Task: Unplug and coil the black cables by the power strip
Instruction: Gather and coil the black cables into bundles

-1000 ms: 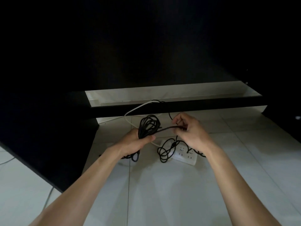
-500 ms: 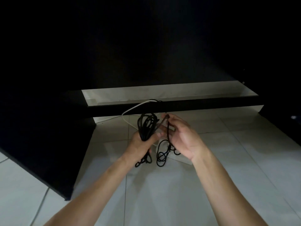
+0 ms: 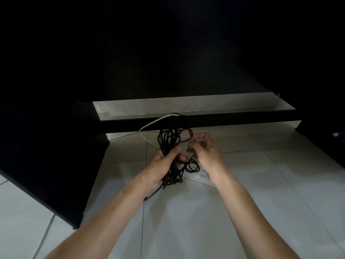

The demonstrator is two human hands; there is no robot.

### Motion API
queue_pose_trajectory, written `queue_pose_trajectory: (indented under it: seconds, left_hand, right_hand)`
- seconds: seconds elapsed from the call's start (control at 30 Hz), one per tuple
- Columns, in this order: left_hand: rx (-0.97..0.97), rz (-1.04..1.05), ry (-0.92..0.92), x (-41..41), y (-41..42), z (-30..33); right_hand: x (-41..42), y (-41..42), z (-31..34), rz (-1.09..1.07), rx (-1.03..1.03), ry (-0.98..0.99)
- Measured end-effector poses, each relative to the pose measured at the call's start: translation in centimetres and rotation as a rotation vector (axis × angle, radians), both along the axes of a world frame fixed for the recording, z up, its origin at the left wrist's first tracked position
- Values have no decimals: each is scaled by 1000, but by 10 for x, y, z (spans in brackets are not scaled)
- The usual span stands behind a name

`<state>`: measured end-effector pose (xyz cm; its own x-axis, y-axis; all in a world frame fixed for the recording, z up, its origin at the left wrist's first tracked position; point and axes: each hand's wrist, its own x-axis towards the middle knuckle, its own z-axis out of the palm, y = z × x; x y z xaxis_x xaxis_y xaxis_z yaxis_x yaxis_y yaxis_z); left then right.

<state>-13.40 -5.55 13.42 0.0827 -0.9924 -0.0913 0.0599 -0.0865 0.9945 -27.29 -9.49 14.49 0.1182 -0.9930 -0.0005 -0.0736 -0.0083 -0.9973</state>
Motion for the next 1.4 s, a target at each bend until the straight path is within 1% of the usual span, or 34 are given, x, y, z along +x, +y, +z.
queue_pose_trajectory:
  seconds: [0.13, 0.17, 0.23, 0.27, 0.33, 0.37, 0.4, 0.47, 0.5, 0.57, 0.63, 0.7, 0.8, 0.9, 0.97, 1.0, 1.03, 1.1, 1.13, 1.17, 1.2, 1.27, 1.4]
  left_hand:
    - [39, 102, 164, 6, -3, 8]
    - [59, 112, 188, 10, -4, 7]
    - [108, 133, 231, 15, -4, 2]
    - [129, 153, 261, 17, -4, 1]
    - [135, 194, 348, 20, -7, 2]
    - [127, 207, 372, 24, -9, 4]
    - [118, 220, 366, 28, -11, 6]
    - [90, 255, 281, 39, -15, 6]
    - [73, 280, 215, 44, -16, 4]
    - [46, 330, 77, 50, -16, -1]
    - [36, 367, 10, 51, -15, -4]
    - [39, 397, 15, 52, -14, -1]
    - [14, 446, 73, 59, -16, 11]
    - [-44, 496, 112, 67, -18, 26]
    - [-75, 526, 101, 70, -17, 29]
    - [-81, 542, 86, 70, -17, 28]
    - [-75, 555, 74, 71, -16, 25]
    - [-31, 531, 79, 72, -14, 20]
    - [-1, 490, 80, 72, -13, 17]
    - [24, 443, 79, 71, -11, 15]
    - [42, 400, 92, 69, -9, 12]
    - [55, 341, 159, 64, -7, 11]
    - [68, 249, 294, 55, -9, 21]
  right_hand:
    - [-1, 14, -21, 392, 53, 220]
    - [-1, 18, -23, 459, 45, 261]
    - [0, 22, -24, 525, 41, 334]
    - [-1, 22, -26, 556, 43, 418]
    - [-6, 22, -35, 640, 79, 676]
    - [-11, 22, -43, 681, 105, 803]
    - [-16, 23, -51, 706, 134, 888]
    - [-27, 25, -67, 693, 162, 906]
    - [-31, 25, -72, 658, 139, 912]
    - [-33, 20, -75, 579, 19, 983]
    - [-32, 14, -74, 447, -152, 1071]
    - [-33, 8, -73, 325, -258, 1141]
    - [-36, 4, -76, 306, -235, 1302]
    - [-39, 7, -82, 230, -248, 1360]
    - [-36, 7, -84, 223, -240, 1397]
    - [-36, 4, -85, 239, -214, 1378]
    - [-36, 2, -82, 255, -144, 1251]
    - [-36, -2, -72, 300, 40, 761]
    - [-36, -2, -64, 315, 44, 561]
    - [-36, -3, -56, 331, 22, 437]
    - [-34, -2, -47, 348, 8, 390]
    - [-28, -3, -36, 376, -22, 367]
    - [-20, -7, -43, 374, -52, 412]
